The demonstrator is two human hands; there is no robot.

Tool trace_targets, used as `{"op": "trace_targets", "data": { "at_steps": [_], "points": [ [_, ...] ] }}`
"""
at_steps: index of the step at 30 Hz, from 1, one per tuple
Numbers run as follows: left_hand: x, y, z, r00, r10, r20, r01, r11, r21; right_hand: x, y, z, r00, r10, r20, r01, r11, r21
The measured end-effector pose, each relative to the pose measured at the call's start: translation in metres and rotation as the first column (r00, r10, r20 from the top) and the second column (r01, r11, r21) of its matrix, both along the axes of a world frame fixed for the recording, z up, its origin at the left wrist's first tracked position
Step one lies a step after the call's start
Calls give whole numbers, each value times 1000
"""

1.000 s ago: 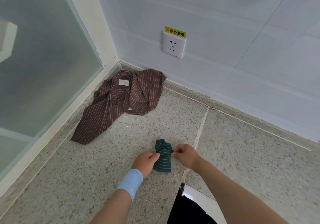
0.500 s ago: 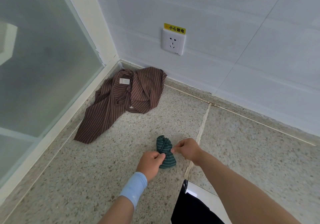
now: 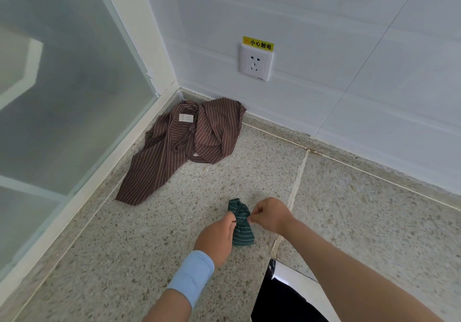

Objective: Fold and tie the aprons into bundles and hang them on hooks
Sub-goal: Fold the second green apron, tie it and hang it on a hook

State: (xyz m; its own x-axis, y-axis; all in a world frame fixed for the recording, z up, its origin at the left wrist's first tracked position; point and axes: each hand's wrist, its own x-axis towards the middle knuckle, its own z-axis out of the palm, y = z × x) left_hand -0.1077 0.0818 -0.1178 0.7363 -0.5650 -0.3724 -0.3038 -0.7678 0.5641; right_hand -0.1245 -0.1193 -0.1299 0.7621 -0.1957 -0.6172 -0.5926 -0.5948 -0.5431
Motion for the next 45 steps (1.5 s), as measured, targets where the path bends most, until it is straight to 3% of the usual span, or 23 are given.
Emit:
{"op": "trace_targets", "data": {
  "at_steps": [5,7,14,17,22,26,29,34,38,43,45],
  "points": [
    [19,-23,5,982,-177,61,174,983,60,6,14,12,972,227,63,-215,965,-153],
    [26,-27,2,994,-105,10,105,994,-2,5,17,15,964,251,91,-237,961,-140],
    [33,-19,1,970,157,-183,-188,969,-163,-5,17,11,979,-21,203,-2,993,114],
    [28,-16,4,930,261,-257,-311,934,-176,-4,17,11,976,-12,217,-5,997,79],
    [22,-10,0,912,358,-201,-395,899,-191,-3,17,13,976,-26,218,27,1000,-2],
    [14,-10,-7,824,440,-356,-534,813,-232,1,15,16,981,-132,139,129,991,32],
    [10,-17,-12,795,477,-374,-583,771,-256,1,15,13,965,-247,85,236,964,120],
    [3,-30,-16,803,525,-282,-592,758,-275,3,19,13,875,-478,-78,476,818,324],
    [-3,-40,-17,807,554,-204,-590,763,-263,-2,20,18,803,-563,-197,582,669,462],
    [-6,-52,-21,805,576,-142,-593,769,-240,-10,21,20,783,-594,-184,592,621,514],
    [-5,-55,-20,826,554,-109,-563,798,-216,-10,16,22,813,-564,-143,554,675,488]
  ]
}}
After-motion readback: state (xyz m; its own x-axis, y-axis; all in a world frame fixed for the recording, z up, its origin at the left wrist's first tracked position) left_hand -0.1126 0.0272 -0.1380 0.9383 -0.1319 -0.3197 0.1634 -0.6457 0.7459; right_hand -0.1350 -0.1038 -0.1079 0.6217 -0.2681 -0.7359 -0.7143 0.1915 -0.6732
